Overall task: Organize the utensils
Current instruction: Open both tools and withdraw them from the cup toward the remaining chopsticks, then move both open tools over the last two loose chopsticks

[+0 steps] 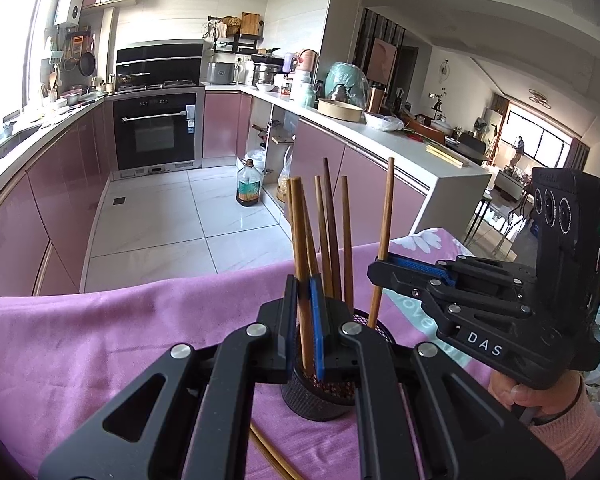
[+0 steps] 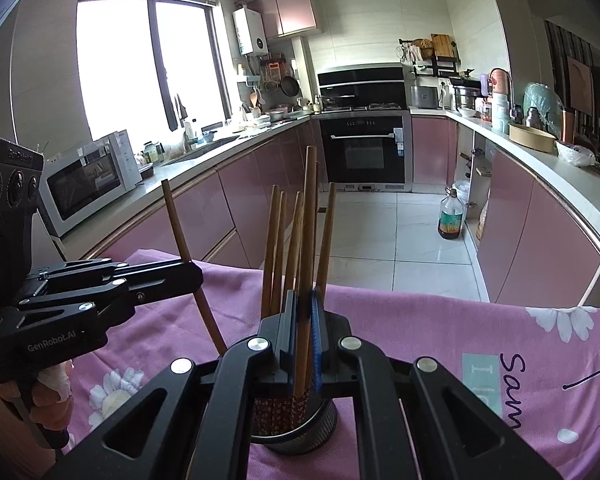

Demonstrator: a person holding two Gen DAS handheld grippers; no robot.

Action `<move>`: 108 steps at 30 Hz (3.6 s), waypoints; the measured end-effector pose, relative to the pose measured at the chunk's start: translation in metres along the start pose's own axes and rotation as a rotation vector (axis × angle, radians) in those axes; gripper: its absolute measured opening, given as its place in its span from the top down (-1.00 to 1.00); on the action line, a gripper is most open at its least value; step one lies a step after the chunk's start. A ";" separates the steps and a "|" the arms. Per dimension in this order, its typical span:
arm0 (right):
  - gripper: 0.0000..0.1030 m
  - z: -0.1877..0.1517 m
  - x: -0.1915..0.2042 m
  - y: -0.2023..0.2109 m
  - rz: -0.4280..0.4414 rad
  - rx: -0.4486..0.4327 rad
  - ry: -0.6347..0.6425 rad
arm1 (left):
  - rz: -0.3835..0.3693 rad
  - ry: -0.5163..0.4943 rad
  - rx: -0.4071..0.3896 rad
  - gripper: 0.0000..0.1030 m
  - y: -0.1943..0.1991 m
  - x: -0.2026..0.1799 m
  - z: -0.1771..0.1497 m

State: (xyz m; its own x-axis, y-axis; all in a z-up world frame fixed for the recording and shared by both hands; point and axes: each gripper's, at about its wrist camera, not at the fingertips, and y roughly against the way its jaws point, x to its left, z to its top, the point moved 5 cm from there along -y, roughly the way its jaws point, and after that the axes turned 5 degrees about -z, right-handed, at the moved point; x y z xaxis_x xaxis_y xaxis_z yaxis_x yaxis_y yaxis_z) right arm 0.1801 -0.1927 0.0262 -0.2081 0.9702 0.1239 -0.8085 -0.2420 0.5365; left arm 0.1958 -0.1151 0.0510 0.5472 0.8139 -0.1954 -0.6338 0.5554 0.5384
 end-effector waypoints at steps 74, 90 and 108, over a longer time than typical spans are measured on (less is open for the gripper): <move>0.14 -0.153 0.085 0.010 0.176 0.273 0.081 | 0.191 0.164 0.115 -0.36 0.040 0.060 -0.187; 0.33 -0.172 0.090 0.008 0.150 0.303 0.113 | 0.197 0.168 0.152 -0.36 0.035 0.053 -0.206; 0.55 -0.172 0.081 0.008 0.135 0.312 0.088 | 0.174 0.142 0.170 -0.36 0.027 0.043 -0.211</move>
State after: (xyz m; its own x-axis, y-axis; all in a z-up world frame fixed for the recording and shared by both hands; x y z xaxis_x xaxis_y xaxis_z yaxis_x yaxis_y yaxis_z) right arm 0.0624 -0.1181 -0.1035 -0.3597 0.9215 0.1463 -0.5657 -0.3400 0.7513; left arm 0.0871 -0.0294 -0.1159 0.3485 0.9170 -0.1943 -0.6039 0.3782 0.7016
